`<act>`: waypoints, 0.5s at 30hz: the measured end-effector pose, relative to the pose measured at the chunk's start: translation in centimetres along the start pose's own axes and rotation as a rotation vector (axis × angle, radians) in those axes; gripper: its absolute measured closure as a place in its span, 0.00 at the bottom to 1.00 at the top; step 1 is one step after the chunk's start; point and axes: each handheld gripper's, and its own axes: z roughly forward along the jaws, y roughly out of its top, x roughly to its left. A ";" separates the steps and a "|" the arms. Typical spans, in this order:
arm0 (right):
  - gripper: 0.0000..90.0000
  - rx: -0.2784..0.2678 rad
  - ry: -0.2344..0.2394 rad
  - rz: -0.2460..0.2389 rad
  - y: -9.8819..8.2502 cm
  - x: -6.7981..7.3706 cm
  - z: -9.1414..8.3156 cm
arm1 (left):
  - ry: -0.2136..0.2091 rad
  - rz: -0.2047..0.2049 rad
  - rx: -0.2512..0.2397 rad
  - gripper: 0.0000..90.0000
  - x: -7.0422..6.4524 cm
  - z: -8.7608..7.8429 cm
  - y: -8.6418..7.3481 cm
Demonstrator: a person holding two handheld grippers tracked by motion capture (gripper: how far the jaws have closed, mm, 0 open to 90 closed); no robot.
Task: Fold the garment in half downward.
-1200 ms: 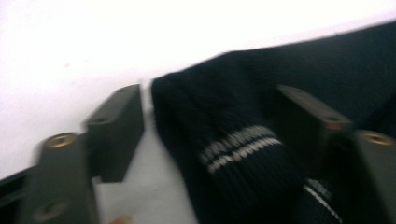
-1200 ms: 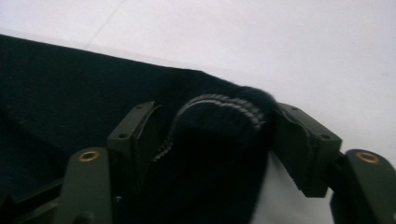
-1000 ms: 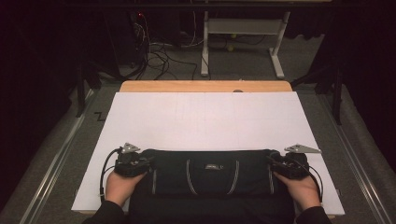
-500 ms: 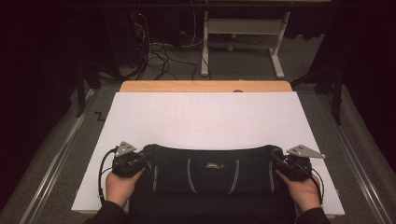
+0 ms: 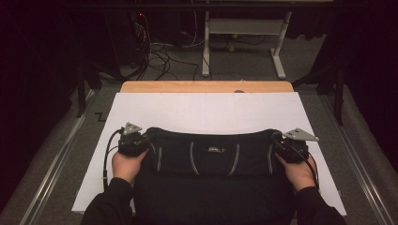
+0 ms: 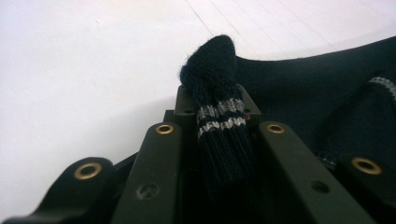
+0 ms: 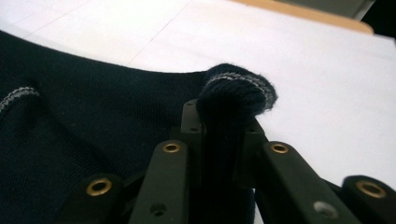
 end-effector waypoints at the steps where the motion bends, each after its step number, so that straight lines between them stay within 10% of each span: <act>1: 0.88 -0.006 -0.007 0.003 0.6 -0.3 0.5 | 0.006 -0.008 0.003 0.82 0.3 0.3 0.9; 9: 0.88 -0.011 -0.039 -0.027 3.2 -0.9 1.5 | 0.043 0.005 -0.008 0.82 0.9 0.7 3.7; 15: 0.88 -0.031 -0.074 -0.048 5.2 -1.1 2.0 | 0.048 -0.061 -0.015 0.82 1.5 1.6 4.5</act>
